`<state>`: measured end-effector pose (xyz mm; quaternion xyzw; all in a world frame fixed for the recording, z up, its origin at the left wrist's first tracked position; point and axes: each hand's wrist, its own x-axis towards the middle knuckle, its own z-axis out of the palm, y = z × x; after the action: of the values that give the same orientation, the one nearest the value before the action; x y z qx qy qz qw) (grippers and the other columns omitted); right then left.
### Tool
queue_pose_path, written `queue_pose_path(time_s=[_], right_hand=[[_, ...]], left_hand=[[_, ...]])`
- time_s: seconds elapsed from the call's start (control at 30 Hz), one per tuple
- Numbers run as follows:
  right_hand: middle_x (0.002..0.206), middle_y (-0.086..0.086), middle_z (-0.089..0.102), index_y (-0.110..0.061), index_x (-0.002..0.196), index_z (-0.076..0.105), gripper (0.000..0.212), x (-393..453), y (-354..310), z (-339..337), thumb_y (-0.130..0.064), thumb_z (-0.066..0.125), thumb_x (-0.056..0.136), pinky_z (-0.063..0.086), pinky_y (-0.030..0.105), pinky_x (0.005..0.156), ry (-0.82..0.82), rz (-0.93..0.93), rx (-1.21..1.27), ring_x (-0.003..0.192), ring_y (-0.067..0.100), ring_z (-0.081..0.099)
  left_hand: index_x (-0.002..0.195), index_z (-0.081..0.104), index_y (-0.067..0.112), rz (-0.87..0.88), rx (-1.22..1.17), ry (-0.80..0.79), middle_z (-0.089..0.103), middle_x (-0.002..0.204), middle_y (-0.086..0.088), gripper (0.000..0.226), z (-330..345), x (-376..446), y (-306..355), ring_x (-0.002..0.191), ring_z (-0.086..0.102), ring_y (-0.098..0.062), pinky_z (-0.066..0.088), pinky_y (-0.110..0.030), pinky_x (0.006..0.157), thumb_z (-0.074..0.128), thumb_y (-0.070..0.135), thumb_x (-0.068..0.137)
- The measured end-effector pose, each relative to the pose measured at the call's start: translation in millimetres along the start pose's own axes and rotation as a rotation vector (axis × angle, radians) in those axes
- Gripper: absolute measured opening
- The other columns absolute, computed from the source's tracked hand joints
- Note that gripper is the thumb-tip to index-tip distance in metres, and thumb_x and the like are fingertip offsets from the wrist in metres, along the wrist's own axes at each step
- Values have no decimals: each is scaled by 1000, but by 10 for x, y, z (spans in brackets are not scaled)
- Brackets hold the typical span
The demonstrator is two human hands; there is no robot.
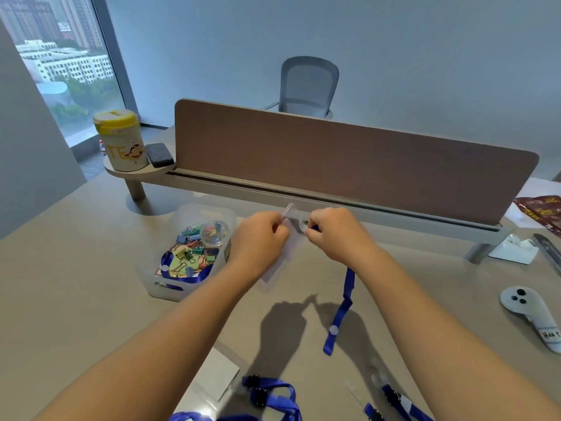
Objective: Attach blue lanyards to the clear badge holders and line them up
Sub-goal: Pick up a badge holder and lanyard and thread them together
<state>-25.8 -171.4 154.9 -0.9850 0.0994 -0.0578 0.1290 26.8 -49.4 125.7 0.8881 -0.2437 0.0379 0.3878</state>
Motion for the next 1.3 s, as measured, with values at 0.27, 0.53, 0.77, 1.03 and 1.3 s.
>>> queue_pose_path(time_s=[0.27,0.53,0.77,1.03,1.3], right_hand=[[106,16,66,0,102,63,26,-92,332,465,-15,44,93,41,31,68,-87,195,255,82,23,54],[129,12,49,-9,125,53,42,-532,864,1365,5,36,89,33,19,77,-190,437,429,117,27,48],[97,-1,36,-19,121,57,45,-746,1136,1798,5,38,89,28,23,71,-231,369,85,87,16,37],[144,11,30,-27,145,17,63,-713,1274,1765,-29,48,90,32,38,99,-278,501,-147,124,32,36],[87,8,54,-8,85,47,12,-655,1311,1727,-19,48,90,33,29,57,-272,750,47,68,23,44]], left_hand=[[81,58,0,-53,148,-31,49,77,-8,20,275,-21,-386,69,44,-22,30,-26,55,41,9,88],[82,60,1,-102,125,-234,52,73,-12,18,700,-307,-672,69,46,-24,30,-30,59,45,8,86],[69,56,1,-69,109,-277,54,65,-17,20,833,-393,-798,63,47,-28,27,-30,51,46,6,85],[82,62,-5,-39,149,-288,58,70,-19,21,977,-326,-799,68,48,-28,30,-30,58,46,8,86],[87,64,-3,-70,152,-298,67,82,-23,23,1006,-311,-738,77,58,-37,37,-34,60,44,10,88]])
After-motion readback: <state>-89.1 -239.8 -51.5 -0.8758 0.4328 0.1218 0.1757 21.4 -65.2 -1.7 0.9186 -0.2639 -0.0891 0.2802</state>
